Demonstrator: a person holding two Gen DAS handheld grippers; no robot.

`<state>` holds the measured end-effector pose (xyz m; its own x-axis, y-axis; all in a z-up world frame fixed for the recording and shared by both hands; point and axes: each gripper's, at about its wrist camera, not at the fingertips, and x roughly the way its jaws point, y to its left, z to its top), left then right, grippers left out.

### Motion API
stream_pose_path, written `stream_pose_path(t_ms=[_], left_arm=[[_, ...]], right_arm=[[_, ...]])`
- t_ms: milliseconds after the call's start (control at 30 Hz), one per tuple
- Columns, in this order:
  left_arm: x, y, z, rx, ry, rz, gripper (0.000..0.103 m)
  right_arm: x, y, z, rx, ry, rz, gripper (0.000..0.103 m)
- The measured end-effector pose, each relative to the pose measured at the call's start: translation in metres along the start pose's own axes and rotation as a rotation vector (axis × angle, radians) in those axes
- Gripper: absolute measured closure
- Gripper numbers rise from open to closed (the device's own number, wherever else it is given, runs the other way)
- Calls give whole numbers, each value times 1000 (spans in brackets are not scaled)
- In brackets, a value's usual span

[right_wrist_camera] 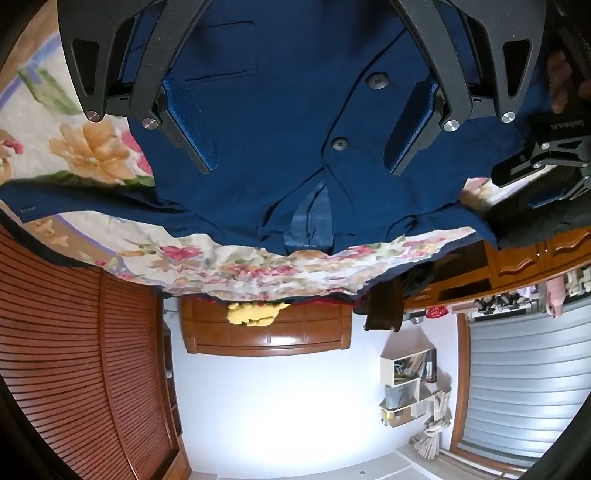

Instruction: Fold large clothes

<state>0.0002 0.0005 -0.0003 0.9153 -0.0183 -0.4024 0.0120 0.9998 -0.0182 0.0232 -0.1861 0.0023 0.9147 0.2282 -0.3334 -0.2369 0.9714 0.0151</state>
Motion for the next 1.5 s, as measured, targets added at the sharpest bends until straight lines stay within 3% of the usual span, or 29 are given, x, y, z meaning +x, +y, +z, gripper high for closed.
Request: stream_pose_path(t_ms=[1500], left_arm=[[-7,0,3,1,-25,17,0]], right_arm=[[-1,-1,0,1,-8,0,10]])
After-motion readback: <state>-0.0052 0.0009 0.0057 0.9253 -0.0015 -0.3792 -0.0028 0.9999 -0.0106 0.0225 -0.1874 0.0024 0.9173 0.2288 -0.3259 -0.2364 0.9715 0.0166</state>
